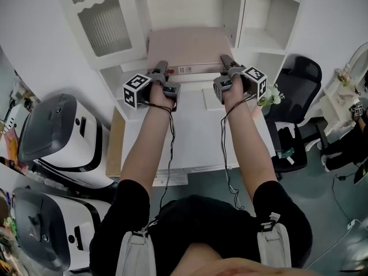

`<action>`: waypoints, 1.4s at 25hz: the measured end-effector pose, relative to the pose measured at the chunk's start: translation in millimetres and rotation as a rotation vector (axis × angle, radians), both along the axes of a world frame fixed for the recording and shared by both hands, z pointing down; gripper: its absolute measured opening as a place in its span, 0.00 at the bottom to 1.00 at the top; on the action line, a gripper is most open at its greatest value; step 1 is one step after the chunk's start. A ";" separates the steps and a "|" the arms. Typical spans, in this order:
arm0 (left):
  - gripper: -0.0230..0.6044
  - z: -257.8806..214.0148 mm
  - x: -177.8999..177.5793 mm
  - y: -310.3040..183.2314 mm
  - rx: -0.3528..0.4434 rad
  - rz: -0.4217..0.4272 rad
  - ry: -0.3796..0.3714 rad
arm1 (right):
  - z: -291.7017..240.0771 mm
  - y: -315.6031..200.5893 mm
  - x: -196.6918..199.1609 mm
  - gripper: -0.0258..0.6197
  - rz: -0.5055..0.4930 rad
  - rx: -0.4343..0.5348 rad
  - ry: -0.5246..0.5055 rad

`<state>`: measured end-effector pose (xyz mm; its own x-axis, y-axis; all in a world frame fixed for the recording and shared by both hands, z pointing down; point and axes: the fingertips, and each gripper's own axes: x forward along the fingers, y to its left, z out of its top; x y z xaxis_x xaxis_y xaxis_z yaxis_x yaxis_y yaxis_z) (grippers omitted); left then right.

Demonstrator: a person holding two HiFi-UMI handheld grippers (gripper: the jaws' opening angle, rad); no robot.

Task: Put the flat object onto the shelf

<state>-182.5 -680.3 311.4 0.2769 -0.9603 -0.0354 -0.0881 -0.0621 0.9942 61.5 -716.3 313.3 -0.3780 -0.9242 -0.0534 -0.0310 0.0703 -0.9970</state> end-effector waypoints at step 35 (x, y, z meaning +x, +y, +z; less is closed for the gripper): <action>0.48 -25.6 -6.1 -101.5 -0.002 0.032 -0.013 | -22.3 -101.2 -7.2 0.48 0.045 -0.098 0.057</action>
<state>-188.7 -781.8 285.8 0.3078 -0.9510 -0.0297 -0.0993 -0.0631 0.9931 54.4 -817.5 291.0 -0.3359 -0.9401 0.0583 -0.0889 -0.0300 -0.9956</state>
